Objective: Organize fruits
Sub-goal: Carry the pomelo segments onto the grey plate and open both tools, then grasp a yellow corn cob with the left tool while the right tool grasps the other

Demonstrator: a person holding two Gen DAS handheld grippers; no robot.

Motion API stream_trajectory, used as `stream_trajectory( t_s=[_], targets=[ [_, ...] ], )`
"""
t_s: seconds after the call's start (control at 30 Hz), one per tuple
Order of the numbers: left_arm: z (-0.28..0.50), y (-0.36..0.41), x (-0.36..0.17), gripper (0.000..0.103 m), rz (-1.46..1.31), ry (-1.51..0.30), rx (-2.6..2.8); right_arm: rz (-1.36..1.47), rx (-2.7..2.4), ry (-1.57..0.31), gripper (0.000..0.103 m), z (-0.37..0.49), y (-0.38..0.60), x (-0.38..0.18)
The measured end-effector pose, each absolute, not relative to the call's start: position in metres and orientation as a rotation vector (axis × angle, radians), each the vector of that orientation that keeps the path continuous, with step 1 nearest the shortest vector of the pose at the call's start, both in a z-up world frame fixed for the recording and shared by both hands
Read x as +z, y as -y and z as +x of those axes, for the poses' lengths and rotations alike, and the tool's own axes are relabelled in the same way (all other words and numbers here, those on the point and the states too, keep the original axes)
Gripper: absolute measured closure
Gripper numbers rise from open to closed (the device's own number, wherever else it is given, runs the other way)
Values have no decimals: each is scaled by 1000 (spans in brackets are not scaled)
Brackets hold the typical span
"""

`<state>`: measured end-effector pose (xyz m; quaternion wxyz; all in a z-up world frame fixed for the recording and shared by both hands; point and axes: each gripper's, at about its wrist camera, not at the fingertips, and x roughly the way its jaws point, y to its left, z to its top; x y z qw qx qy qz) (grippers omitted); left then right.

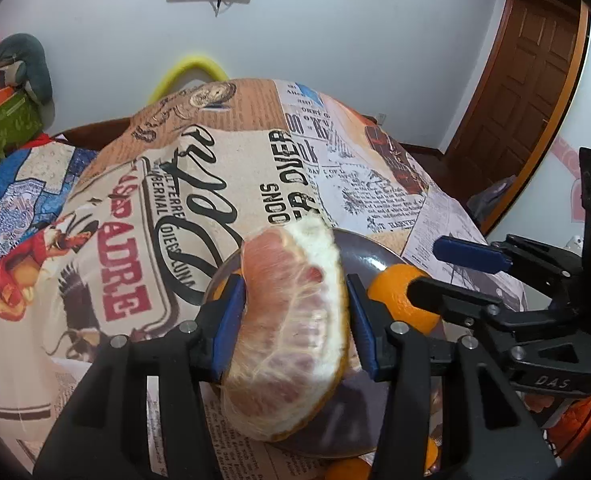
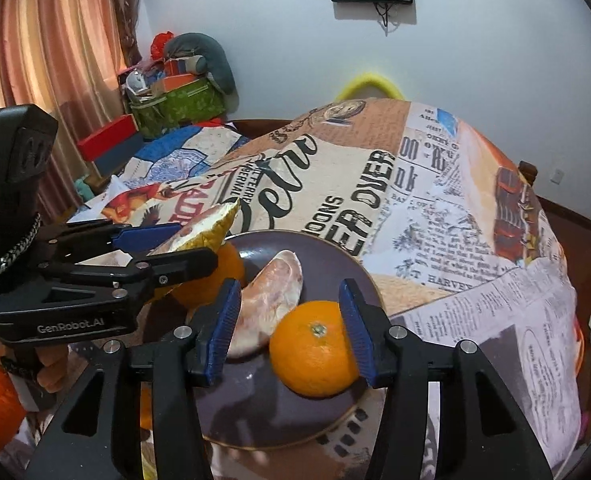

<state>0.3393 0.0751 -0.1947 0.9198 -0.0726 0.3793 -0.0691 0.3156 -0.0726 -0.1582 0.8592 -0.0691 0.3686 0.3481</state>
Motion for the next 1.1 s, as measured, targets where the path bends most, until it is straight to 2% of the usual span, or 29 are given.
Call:
stream_trajectory(
  t_s=[0.53,1.1],
  targets=[
    [311,-62,-173,53,-101,-768,-147,-106,705,-790,55,295,97,-148],
    [233,-57,-151,52,-77,-768,-130,-91,677,-807,53,231,116,-141]
  ],
)
